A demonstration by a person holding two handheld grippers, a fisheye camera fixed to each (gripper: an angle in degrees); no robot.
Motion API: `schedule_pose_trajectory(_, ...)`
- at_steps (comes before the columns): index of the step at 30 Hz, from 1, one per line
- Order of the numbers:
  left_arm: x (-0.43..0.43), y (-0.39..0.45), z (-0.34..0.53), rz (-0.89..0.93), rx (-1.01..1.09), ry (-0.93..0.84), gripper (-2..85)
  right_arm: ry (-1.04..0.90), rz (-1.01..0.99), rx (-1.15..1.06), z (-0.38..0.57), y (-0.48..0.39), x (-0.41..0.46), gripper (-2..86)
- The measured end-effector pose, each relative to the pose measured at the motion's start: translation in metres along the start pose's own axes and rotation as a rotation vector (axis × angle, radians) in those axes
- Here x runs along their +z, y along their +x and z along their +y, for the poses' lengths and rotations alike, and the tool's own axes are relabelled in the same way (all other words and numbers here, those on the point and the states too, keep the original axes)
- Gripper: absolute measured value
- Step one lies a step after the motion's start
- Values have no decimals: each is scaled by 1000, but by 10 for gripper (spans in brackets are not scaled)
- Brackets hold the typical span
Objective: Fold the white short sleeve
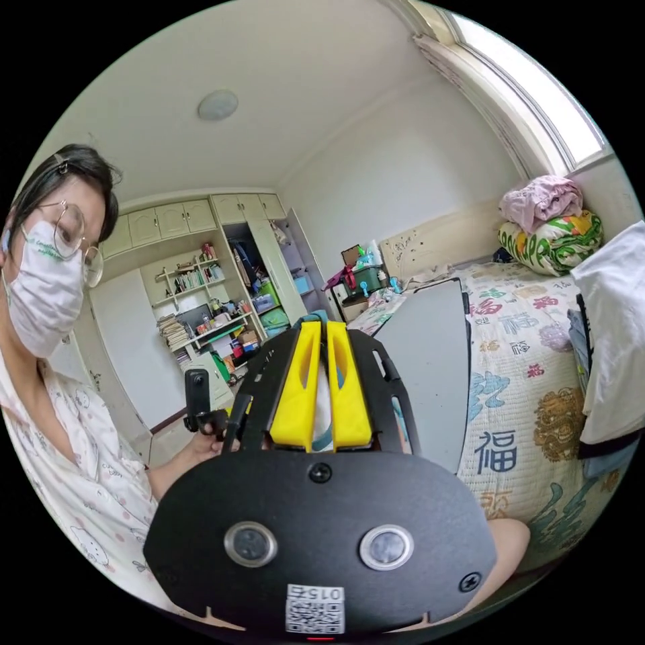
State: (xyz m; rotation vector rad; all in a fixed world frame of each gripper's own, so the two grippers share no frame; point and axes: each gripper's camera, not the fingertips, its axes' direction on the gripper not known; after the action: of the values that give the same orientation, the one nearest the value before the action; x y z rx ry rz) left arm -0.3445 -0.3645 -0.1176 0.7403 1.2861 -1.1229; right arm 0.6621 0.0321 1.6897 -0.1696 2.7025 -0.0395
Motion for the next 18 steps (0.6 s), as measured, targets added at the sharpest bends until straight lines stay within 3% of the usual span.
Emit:
schedule_pose_trajectory(7, -28, -37, 9, 11, -131, 161, 144, -181, -93, -134, 69, -17, 27, 12)
schedule_pose_trajectory(11, -47, -55, 33, 109, -75, 104, 17, -294, -24, -217, 121, -16, 26, 25)
schedule_pose_trajectory(15, -68, -72, 67, 72, -145, 93, 2, -364, 52, -224, 189, 18, 9, 26)
schedule_pose_trajectory(18, -92, -105, 92, 141, -272, 186, -3, -358, 59, -153, 224, 53, -9, 13)
